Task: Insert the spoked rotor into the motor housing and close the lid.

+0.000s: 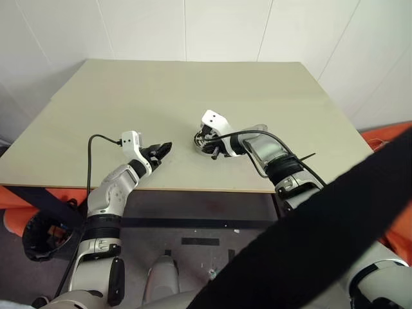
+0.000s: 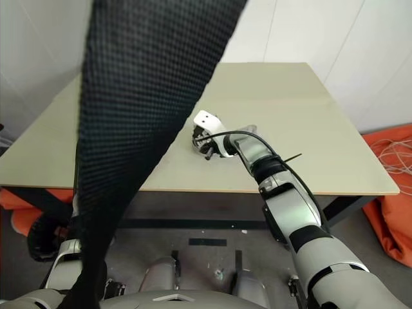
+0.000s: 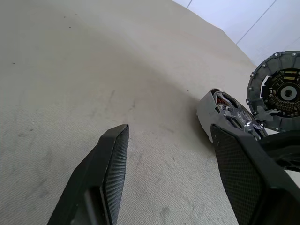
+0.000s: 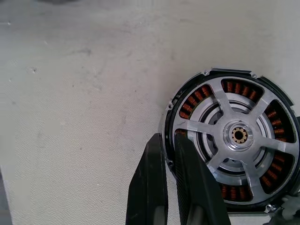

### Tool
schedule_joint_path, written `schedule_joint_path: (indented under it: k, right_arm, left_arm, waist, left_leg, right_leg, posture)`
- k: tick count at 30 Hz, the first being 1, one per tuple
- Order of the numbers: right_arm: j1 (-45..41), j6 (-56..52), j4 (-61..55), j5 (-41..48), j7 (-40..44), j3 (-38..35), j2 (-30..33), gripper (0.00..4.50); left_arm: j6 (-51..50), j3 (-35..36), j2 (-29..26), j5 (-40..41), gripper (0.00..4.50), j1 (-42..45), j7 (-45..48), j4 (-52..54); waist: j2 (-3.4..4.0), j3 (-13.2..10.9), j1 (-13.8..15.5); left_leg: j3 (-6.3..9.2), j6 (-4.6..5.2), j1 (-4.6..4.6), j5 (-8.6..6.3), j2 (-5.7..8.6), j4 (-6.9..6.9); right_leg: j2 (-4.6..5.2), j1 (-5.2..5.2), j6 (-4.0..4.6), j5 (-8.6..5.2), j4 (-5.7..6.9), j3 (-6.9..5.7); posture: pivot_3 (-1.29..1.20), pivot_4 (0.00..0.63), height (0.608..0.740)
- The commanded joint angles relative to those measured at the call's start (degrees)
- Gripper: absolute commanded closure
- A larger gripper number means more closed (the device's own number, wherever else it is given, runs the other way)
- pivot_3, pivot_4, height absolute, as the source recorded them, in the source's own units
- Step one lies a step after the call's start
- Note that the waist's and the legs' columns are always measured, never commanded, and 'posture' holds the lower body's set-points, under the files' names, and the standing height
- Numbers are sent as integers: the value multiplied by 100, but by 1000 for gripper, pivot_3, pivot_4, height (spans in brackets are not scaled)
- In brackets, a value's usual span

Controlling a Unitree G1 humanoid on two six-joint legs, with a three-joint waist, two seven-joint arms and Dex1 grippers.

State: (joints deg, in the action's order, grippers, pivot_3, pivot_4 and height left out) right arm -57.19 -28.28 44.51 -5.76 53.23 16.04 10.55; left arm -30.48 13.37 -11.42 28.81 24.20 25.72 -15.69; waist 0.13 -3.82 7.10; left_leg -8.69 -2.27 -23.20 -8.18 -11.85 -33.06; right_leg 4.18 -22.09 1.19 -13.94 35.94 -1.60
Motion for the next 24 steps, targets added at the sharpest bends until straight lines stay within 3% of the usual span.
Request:
schedule_joint_path:
  k: [1, 10, 24]
  right_arm:
    - [-471, -810, -478, 450, -325, -525, -231, 4475]
    - [-542, -1648, -776, 744, -590, -638, -357, 4475]
    - [61, -2668, -1601, 884, -823, -338, -598, 4475]
  left_arm:
    - [99, 28, -12, 13, 1515, 70, -11, 157]
    - [102, 52, -19, 23, 1515, 31, -36, 194]
    - [99, 60, -28, 36, 1515, -19, -44, 230]
  waist:
    - [0, 0, -4]
    - [2, -1, 16]
    - [1, -1, 11]
  left_leg:
    - [0, 0, -1, 0, 0, 1]
    - [0, -10, -2, 6, -1, 4]
    - [1, -28, 0, 16, 0, 10]
  right_leg:
    - [-2, -3, 0, 0, 1, 0]
    - [1, -3, 0, 0, -3, 1]
    - [1, -3, -3, 0, -5, 2]
  posture:
    - [0, 0, 740]
    - [0, 0, 740]
    - [0, 0, 740]
